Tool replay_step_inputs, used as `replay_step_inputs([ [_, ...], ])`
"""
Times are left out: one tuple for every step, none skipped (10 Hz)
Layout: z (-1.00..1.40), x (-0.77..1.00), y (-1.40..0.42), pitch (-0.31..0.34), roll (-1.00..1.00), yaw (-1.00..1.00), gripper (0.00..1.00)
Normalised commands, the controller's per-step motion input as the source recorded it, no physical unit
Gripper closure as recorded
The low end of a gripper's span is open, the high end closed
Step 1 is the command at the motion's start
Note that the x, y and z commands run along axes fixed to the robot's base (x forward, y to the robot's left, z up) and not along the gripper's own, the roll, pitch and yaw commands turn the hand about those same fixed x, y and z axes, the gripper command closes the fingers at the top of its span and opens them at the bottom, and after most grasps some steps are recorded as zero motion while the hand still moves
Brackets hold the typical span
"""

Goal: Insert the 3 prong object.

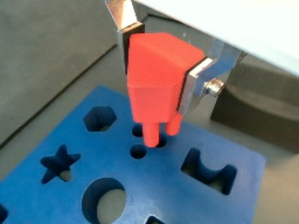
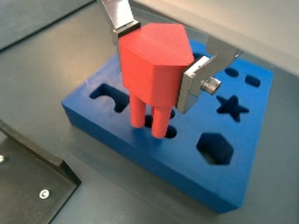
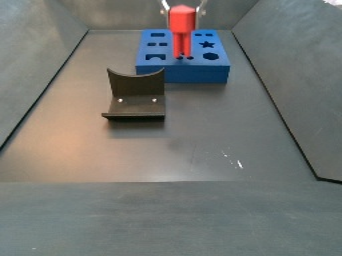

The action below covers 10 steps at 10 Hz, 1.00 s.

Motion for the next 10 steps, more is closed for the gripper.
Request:
replay_step_inputs([
  [-0.05, 0.0, 0.12, 0.0, -0.11, -0.04, 1.0],
  [-0.08, 0.0, 0.0, -0.027, -0.1, 0.0, 1.0],
  [-0.17, -0.05, -0.11, -0.007, -0.06, 0.0, 1.0],
  [-0.2, -0.07, -0.2, -0.019, -0.11, 0.0, 1.0],
  [-0.25, -0.07, -0.17, -0.04, -0.1, 0.0, 1.0],
  [-0.22, -0.09, -0.11, -0.027, -0.03, 0.0, 1.0],
  [-0.21, -0.14, -0.13, -0.024, -0.01, 0.0, 1.0],
  [-0.2, -0.19, -0.17, -0.04, -0.03, 0.0, 1.0],
  [-0.2, -0.12, -0.21, -0.047, -0.07, 0.0, 1.0],
  [-0.24, 0.0, -0.15, -0.031, -0.09, 0.0, 1.0],
])
